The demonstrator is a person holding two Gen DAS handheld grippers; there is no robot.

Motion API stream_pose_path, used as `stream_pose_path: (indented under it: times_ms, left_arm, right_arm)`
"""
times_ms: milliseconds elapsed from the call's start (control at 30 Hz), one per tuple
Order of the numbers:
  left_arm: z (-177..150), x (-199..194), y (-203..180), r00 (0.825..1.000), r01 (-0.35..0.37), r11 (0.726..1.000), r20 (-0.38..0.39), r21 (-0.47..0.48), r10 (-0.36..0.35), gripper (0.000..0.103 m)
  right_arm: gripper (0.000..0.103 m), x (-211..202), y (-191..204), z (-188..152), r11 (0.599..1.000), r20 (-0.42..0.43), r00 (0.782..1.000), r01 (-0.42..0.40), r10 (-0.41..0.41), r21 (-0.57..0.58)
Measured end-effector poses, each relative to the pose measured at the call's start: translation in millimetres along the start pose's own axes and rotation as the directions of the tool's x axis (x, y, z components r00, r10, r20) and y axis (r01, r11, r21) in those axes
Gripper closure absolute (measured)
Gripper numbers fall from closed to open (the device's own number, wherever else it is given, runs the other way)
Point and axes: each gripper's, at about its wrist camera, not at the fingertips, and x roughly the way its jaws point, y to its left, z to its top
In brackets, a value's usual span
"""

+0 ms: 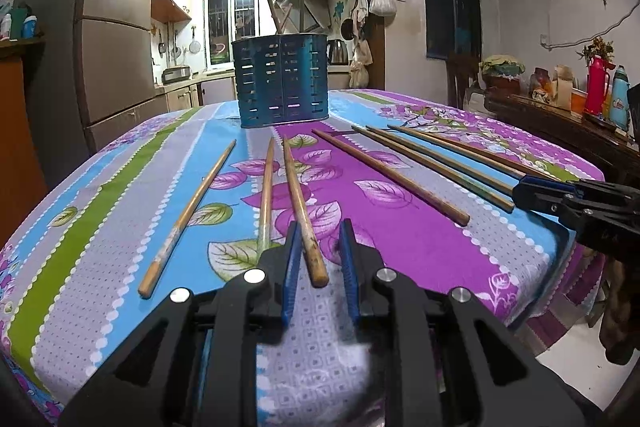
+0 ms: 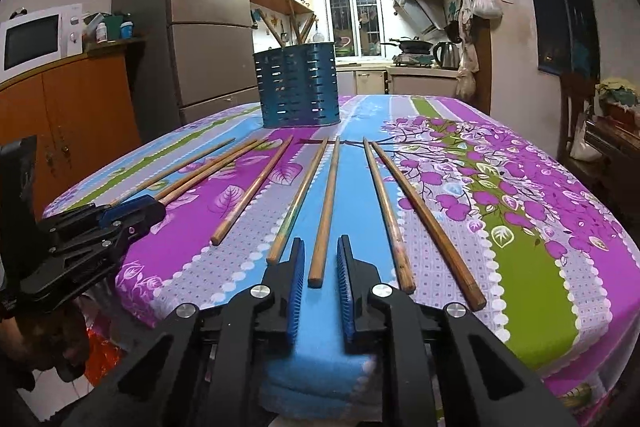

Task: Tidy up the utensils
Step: 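Close the left gripper on a chopstick while the right gripper grasps another, then lift both chopsticks and lower them into the blue holder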

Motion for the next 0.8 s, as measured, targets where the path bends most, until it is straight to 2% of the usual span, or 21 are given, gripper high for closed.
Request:
stream_pose_path:
  times_ms: [367, 500, 533, 800]
  left_arm:
    - [-5.8, -0.9, 0.0, 0.999, -0.010, 1.000, 0.043, -0.007, 0.010, 0.085]
    - [-8.0, -2.6, -2.0, 0.998, -0.022, 1.000, 0.058, -0.009, 0.023, 0.085]
    - [-8.4, -3.1, -2.4, 0.998, -0.024, 1.000, 0.061, -0.010, 0.025, 0.086]
    - [-9.6, -7.9, -4.4, 0.997, -0.034, 0.999, 0.066, -0.011, 0.035, 0.095]
  right_arm:
    - [0.085, -4.6, 4.3, -6.6, 0.999, 0.044, 0.998, 0.036, -0.035, -0.019]
    - [0.092, -5.3, 3.8, -10.1, 0.998, 0.078, 0.995, 0.055, -0.055, -0.001]
    - [0.095, -5.6, 2.4, -10.4, 0.998, 0.083, 0.995, 0.057, -0.058, 0.006]
    - [0.095, -7.0, 3.1, -11.4, 0.998, 0.102, 0.993, 0.064, -0.064, 0.010]
